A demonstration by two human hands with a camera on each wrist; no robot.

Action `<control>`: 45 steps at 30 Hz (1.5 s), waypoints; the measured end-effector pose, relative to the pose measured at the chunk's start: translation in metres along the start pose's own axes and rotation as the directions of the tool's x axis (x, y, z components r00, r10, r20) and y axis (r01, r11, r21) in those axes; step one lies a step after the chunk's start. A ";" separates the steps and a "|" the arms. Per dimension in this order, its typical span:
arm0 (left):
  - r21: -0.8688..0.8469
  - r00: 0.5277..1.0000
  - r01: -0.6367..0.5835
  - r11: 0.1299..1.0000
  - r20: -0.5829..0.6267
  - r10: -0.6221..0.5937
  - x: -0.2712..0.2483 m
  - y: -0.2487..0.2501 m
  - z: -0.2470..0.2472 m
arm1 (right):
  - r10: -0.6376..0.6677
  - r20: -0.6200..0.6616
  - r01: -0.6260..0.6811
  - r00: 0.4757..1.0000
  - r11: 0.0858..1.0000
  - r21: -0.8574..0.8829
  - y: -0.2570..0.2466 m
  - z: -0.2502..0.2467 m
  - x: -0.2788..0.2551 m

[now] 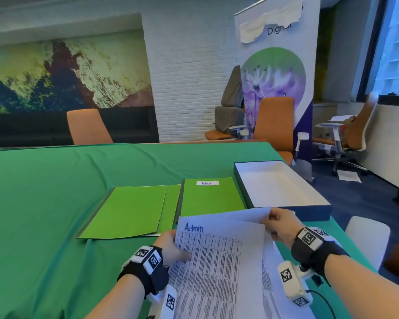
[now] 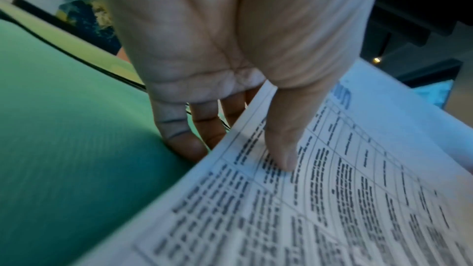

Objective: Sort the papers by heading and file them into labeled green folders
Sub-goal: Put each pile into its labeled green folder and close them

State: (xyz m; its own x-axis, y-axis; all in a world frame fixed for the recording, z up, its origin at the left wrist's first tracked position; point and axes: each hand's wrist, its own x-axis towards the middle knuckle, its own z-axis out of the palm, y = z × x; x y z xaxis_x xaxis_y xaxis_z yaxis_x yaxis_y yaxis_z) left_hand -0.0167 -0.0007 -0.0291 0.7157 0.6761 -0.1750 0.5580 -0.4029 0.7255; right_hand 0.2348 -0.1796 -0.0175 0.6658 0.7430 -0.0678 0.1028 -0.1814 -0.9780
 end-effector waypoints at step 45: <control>-0.173 0.953 0.099 0.980 -0.268 -0.143 -0.012 -0.041 -0.023 | 0.178 -0.110 -0.197 0.978 0.604 -0.773 0.008 0.003 -0.016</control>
State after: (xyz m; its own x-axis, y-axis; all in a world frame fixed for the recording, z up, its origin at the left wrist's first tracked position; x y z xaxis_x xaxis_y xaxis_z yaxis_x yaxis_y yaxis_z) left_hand -0.0573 0.0219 -0.0417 0.4898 0.8669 -0.0925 0.5449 -0.2216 0.8087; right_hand 0.2233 -0.1911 -0.0250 0.7507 0.6234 -0.2189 0.5019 -0.7535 -0.4246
